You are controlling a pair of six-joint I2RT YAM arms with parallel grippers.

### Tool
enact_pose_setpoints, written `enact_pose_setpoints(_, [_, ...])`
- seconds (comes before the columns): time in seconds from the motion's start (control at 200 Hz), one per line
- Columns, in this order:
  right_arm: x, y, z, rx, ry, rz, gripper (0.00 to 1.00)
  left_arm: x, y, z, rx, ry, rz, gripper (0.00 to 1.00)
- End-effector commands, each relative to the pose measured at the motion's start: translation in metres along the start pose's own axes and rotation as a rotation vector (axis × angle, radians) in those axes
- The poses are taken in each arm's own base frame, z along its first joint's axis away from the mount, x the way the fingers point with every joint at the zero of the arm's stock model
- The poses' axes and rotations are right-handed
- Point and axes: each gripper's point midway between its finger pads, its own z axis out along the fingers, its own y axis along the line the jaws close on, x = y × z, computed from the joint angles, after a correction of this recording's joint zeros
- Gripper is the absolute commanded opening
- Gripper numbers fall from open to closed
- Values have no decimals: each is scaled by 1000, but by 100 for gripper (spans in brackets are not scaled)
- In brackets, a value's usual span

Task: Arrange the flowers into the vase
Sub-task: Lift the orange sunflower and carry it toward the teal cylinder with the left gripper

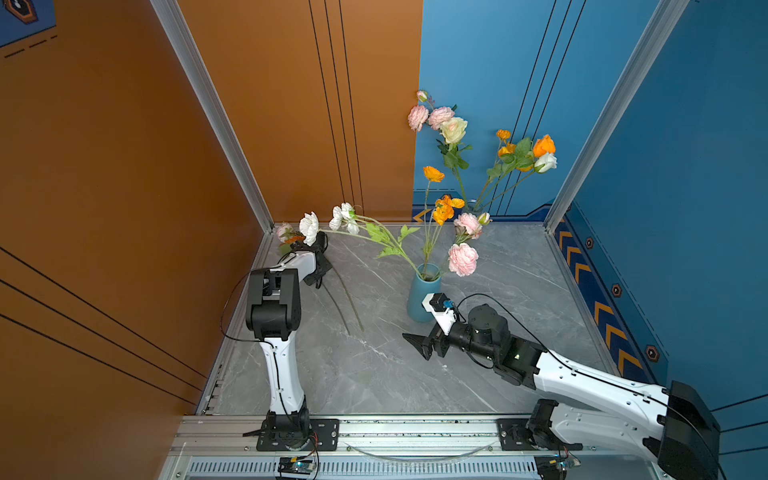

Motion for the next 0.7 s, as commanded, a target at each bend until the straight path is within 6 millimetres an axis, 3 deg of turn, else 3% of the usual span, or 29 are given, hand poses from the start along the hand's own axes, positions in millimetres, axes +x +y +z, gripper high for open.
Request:
enact_pose_setpoints(0.0, [10,-5,-9,13,24,10,100,2,0,-35,62,14,-33,0])
enact_pose_setpoints(0.17, [10,-10,-15,26,8,20,100,-15,14,-101,97,-119,-19,0])
enact_pose_setpoints(0.35, [8,-10,-13,16,7,24,100,-20,56,-172,127,-302,-69,0])
enact_pose_setpoints(0.511, [3,-11,-10,11,-3,31,100,-5,99,-221,160,-440,-122,0])
enact_pose_setpoints(0.616, [2,-15,-6,9,-6,47,100,0,107,-256,257,-519,-156,0])
enact_pose_setpoints(0.696, [4,-20,-4,12,6,68,100,-4,100,-298,386,-630,-141,0])
